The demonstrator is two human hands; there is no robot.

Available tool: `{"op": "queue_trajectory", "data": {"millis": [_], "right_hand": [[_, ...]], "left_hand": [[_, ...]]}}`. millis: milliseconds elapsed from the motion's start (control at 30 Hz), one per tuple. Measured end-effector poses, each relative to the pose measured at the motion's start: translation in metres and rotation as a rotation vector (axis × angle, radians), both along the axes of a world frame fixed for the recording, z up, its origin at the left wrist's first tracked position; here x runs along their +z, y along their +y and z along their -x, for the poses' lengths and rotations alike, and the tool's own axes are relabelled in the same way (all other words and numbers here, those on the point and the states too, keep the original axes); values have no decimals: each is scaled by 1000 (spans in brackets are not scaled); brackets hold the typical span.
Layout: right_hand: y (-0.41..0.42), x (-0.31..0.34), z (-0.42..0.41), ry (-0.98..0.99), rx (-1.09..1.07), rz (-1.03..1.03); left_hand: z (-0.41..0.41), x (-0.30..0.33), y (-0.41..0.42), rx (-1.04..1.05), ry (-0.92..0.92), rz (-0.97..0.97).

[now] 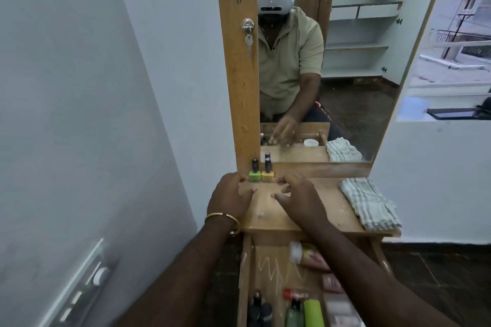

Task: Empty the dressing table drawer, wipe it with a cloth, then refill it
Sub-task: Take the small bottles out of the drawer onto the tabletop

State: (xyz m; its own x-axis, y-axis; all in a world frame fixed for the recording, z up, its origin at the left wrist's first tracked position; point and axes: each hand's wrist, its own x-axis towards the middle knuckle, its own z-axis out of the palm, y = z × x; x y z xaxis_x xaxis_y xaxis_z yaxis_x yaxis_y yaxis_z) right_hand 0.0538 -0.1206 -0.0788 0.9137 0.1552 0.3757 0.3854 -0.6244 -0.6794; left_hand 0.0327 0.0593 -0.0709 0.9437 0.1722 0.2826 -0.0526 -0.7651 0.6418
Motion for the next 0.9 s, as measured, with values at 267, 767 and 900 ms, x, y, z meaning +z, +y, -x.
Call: {"op": "queue_trajectory", "data": {"millis": [267,767,900], "right_hand": [[2,-27,98,117,124,99],[10,-58,134,341,305,479],[4,-62,133,258,231,475]], "left_hand": [[84,-28,-11,-39,31,-22],[132,-46,-7,-109,97,-27],[134,-51,-12,-155,155,-30]]}}
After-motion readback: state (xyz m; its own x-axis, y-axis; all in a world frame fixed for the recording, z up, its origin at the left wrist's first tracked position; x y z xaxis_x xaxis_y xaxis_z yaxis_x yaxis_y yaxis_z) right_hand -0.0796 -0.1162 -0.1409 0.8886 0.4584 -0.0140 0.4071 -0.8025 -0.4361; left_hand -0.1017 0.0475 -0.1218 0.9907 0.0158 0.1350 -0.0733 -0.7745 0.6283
